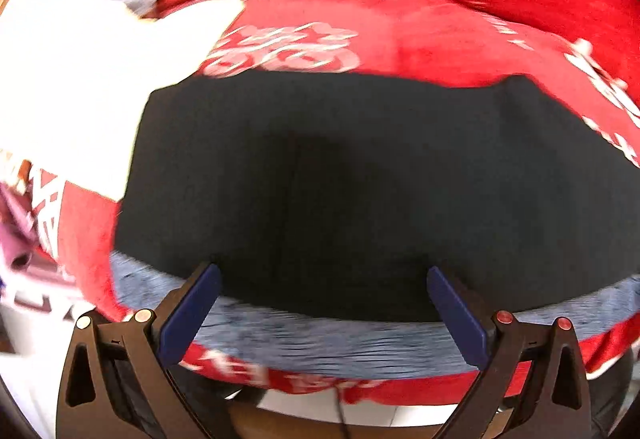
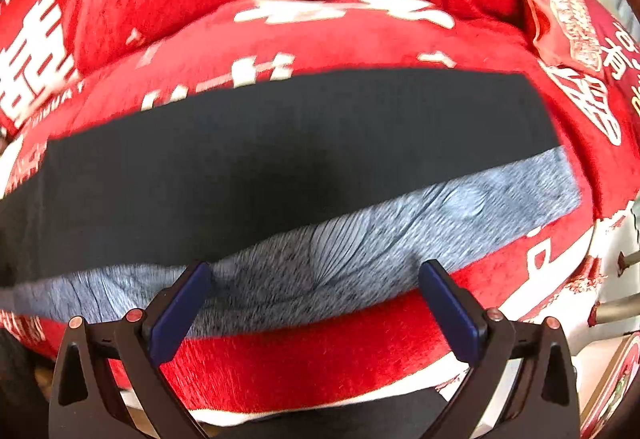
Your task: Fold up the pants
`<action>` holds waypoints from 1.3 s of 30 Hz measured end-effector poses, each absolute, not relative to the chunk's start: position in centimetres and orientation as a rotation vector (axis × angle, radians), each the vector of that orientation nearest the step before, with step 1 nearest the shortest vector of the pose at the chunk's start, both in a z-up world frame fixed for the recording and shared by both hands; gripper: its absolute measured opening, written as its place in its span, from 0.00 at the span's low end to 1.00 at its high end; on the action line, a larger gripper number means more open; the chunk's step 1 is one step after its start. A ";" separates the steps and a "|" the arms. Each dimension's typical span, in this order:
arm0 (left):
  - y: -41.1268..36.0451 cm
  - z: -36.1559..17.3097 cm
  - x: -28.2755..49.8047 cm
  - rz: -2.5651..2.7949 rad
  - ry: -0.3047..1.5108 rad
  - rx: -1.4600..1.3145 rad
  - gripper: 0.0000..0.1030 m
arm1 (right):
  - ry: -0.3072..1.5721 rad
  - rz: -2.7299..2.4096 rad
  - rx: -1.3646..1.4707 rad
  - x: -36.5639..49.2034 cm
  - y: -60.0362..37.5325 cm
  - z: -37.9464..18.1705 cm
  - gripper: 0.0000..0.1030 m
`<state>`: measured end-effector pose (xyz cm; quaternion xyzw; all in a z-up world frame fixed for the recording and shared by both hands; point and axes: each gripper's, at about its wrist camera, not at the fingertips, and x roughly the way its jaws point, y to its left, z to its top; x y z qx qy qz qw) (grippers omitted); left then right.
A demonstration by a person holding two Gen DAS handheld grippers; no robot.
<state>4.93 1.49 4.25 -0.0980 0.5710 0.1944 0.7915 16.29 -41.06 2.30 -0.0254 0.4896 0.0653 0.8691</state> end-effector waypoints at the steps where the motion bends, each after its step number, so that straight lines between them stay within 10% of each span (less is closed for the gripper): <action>1: 0.2 4.4 5.6 0.379 1.223 -0.196 1.00 | 1.023 0.148 -0.056 16.6 -40.7 2.4 1.00; 24: -15.1 3.9 13.0 0.117 1.273 0.006 1.00 | 0.997 -0.073 0.082 23.1 -53.0 2.1 1.00; 39: -16.6 3.3 20.5 0.194 1.296 -0.144 1.00 | 0.947 0.184 -0.142 25.6 -41.0 1.3 1.00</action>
